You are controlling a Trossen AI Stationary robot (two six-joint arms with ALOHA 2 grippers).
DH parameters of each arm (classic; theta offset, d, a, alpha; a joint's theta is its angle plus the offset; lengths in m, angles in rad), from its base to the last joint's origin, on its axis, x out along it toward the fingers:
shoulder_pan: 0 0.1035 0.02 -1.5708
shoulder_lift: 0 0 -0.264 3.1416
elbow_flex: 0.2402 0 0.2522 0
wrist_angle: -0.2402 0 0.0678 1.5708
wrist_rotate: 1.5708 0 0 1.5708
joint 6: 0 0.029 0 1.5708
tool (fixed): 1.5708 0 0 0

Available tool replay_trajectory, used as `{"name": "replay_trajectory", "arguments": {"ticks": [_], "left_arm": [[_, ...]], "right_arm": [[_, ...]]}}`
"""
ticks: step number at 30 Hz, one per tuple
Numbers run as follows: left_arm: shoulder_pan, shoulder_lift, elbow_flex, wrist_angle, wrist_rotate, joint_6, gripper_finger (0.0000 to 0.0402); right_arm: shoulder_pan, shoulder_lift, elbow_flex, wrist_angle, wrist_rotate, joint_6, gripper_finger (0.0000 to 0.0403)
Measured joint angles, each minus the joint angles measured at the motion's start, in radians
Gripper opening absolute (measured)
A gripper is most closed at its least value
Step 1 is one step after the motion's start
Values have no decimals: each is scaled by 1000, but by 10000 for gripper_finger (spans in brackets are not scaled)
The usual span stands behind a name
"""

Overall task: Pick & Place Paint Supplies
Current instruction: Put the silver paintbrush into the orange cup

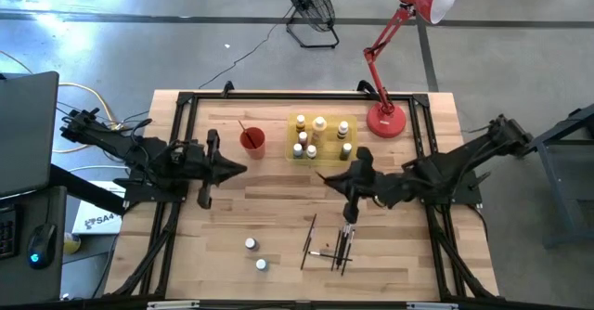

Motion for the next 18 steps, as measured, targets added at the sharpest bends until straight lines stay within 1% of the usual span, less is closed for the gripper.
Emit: {"name": "replay_trajectory", "arguments": {"ticks": [3, 6, 8, 11, 13, 16, 18], "left_arm": [[0, 19, 0, 49, -4, 98, 18], [0, 37, 0, 115, -3, 118, 51], [7, 42, 0, 151, -9, 95, 81], [60, 51, 0, 162, -42, 14, 124], [100, 53, 0, 157, -40, -36, 144], [166, 72, 0, 180, 25, -89, 152], [204, 101, 0, 211, 95, -97, 150]], "right_arm": [[-9, 1, 0, 115, 13, -112, 4], [-22, 1, 0, 172, 14, -170, 4], [-32, 2, 0, 186, 15, -184, 4], [-44, 2, 0, 205, 15, -207, 4], [-48, 3, 0, 224, 14, -223, 4], [-54, 4, 0, 247, 11, -242, 4], [-54, 5, 0, 250, 15, -259, 4]]}}
